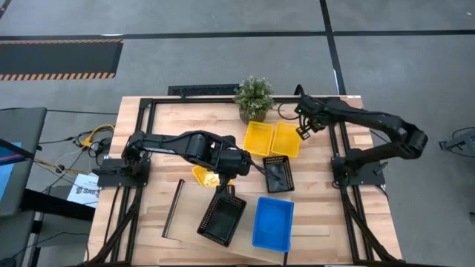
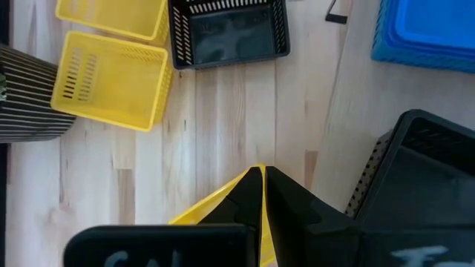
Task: Stack baskets on shelf by color
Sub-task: Adjust the yellow bin, then stack the black bin on top of the black bin on the shelf
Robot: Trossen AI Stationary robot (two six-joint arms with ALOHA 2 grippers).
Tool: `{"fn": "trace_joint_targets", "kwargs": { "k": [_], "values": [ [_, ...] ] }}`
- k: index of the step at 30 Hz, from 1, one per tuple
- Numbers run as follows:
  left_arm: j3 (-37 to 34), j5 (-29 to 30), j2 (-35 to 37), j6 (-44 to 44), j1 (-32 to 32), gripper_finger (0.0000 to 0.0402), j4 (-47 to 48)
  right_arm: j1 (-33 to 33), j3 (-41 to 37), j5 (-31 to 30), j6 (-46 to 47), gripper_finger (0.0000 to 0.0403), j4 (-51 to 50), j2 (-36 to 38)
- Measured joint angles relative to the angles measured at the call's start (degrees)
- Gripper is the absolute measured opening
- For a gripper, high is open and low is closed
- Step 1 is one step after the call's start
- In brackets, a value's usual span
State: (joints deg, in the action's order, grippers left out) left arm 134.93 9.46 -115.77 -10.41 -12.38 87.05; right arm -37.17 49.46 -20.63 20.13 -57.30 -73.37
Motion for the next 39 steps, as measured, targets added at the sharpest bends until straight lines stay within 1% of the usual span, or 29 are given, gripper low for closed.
{"fn": "trace_joint_targets", "kwargs": {
  "k": [2,5,7,11,13,14,15,17,19,21,24,26,29,31,35,37,39],
  "values": [
    [0.0,0.0,0.0,-0.5,0.0,0.0006,-0.1,-1.7,-1.7,0.9,0.0,0.0006,3.1,-3.0],
    [0.0,0.0,0.0,-1.3,-0.2,0.0006,0.0,-3.1,-3.1,6.8,-0.5,0.0009,7.1,-7.4],
    [0.0,-0.2,0.0,-1.3,-0.4,0.0006,0.0,-2.8,-3.1,13.8,-3.7,0.0011,12.7,-9.1],
    [0.0,-0.2,0.0,-1.3,-0.5,0.0006,0.0,0.3,-1.8,32.9,-9.2,0.0006,24.0,-10.5],
    [0.0,-0.2,0.0,-1.3,-0.5,0.0006,0.0,2.4,-0.7,41.0,-13.6,0.0003,26.8,-10.9],
    [0.0,-0.2,0.0,-1.3,-0.5,0.0006,0.0,3.3,0.0,44.2,-16.0,0.0003,27.1,-11.0],
    [0.0,-0.2,0.0,-1.3,-0.5,0.0006,0.0,4.1,0.8,45.9,-17.6,0.0003,26.6,-10.9],
    [0.0,-0.2,0.0,-1.3,-0.5,0.0006,0.2,5.2,2.3,44.9,-18.4,0.0006,25.8,-9.9],
    [0.0,-0.2,0.0,-1.3,-0.5,0.0006,0.9,5.4,3.9,41.8,-18.0,0.0008,24.9,-8.2],
    [0.0,-0.2,0.0,-1.3,-0.5,0.0006,1.1,5.2,5.5,40.0,-16.5,0.0009,22.2,-5.8],
    [0.0,-0.2,0.0,-1.3,-0.5,0.0006,0.7,5.2,7.7,39.0,-10.5,0.0008,15.3,-1.5],
    [0.0,-0.2,0.0,-1.0,-0.5,0.0006,-0.2,6.2,7.9,36.7,-5.9,0.0007,8.8,1.3],
    [0.0,-0.2,0.0,1.4,-0.1,0.0006,-4.1,9.8,6.4,31.0,-2.0,0.0007,1.3,4.7],
    [-0.5,-0.2,-0.2,3.1,0.7,0.0006,-8.7,12.5,4.8,28.3,0.4,0.0011,-0.7,7.3],
    [-2.6,-0.2,-0.6,7.8,2.8,0.0006,-16.7,16.5,0.5,26.7,5.5,0.0020,-0.8,12.9],
    [-4.5,-0.1,-0.6,13.3,3.9,0.0010,-18.6,17.8,-1.6,26.6,8.4,0.0023,-0.8,15.4],
    [-7.2,-1.3,-0.6,20.0,4.9,0.0021,-20.5,18.8,-3.5,26.6,11.0,0.0025,-1.1,17.7]
  ]
}}
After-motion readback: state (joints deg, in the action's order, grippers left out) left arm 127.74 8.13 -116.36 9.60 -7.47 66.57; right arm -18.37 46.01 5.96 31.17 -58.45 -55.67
